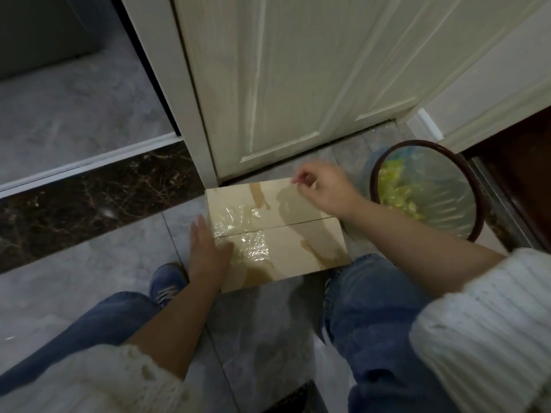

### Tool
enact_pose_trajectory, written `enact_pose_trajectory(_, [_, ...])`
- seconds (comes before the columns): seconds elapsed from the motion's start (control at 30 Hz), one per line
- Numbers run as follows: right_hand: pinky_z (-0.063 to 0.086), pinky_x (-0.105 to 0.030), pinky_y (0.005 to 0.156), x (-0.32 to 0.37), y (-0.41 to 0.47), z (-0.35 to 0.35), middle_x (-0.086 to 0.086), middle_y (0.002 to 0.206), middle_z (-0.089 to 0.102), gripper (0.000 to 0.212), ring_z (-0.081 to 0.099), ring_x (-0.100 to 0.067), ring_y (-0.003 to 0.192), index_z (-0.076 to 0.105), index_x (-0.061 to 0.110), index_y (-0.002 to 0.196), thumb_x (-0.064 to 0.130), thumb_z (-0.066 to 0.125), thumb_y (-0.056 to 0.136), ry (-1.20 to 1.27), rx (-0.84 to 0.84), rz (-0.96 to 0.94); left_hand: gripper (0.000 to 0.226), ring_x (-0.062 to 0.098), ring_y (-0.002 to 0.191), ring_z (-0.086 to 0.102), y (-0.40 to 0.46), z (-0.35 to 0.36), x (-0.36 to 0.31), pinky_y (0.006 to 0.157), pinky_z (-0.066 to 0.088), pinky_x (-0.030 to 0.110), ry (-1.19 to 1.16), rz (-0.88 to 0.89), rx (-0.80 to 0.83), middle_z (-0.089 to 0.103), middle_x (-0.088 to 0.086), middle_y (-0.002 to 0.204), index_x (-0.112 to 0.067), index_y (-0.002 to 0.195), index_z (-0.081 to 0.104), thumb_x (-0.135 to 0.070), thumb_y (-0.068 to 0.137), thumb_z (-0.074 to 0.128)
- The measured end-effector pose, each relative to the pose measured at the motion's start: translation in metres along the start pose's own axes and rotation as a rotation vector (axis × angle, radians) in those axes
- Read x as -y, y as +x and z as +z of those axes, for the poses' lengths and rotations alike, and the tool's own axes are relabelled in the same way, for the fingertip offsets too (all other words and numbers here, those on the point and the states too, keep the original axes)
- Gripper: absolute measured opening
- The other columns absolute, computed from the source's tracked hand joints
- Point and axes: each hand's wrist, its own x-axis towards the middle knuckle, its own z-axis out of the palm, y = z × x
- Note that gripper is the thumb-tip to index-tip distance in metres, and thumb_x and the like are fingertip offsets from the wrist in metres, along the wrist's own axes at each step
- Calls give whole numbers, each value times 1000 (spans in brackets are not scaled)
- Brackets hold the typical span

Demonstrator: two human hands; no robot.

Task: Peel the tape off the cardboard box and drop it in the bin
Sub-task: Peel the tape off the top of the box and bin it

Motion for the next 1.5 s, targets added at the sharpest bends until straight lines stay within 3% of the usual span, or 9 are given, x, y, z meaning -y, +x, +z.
enact_pose_trajectory(0.07, [50,-30,80,7,2,38,-4,105,62,28,63,-20,86,68,8,115,7,63,87,-44,213,0,90,27,154,20,0,-7,-1,120,29,47,255,197,-21,4,4,172,-20,164,8,-20,95,67])
enact_pose_trajectory(0.17, [45,-31,97,8,7,73,-13,122,56,45,59,-26,106,57,5,133,8,60,88,-176,351,6,85,26,158,6,9,-14,-3,127,16,45,493,405,50,2,6,171,-17,163,8,-13,96,60])
enact_pose_trajectory(0.4, [44,-31,92,4,25,106,-9,96,46,24,55,-34,104,66,4,105,5,57,82,-231,337,116,75,22,158,-5,13,-13,-1,122,-9,31,600,517,121,-2,2,172,-16,164,8,-10,100,47])
enact_pose_trajectory(0.5, [50,-42,90,2,14,123,-13,104,52,27,53,-34,104,67,6,106,6,56,81,-236,290,119,71,22,158,-5,13,-13,-1,124,-5,32,607,491,155,-5,2,172,-15,163,10,-11,101,45])
enact_pose_trajectory(0.63, [50,-42,98,5,3,134,-9,114,53,36,57,-28,107,67,10,121,7,57,86,-144,172,137,74,23,158,-7,15,-16,-4,126,-1,34,650,476,198,-7,3,172,-18,163,8,-12,101,47])
enact_pose_trajectory(0.93, [50,-31,93,11,16,142,-1,101,50,10,63,-21,88,69,12,90,7,73,82,95,77,334,74,26,158,-8,3,-10,2,128,4,39,600,417,180,-9,4,171,-18,163,10,-12,99,45])
enact_pose_trajectory(1.2, [51,-36,83,13,22,157,-2,95,54,26,57,-21,84,61,17,100,12,76,79,159,1,325,74,25,158,3,-1,-13,4,126,10,39,689,440,95,5,6,172,-19,163,16,-25,100,53])
enact_pose_trajectory(1.37, [53,-40,86,12,25,157,0,95,52,14,58,-20,84,64,24,82,13,72,83,165,13,337,74,28,157,10,-1,-12,4,124,20,44,723,439,76,10,7,171,-19,162,22,-29,98,57])
enact_pose_trajectory(1.5, [51,-41,90,11,28,157,-1,98,51,10,57,-21,87,65,21,81,12,67,84,171,51,354,73,29,156,14,0,-11,6,121,26,46,751,434,66,13,7,170,-20,162,23,-32,97,56])
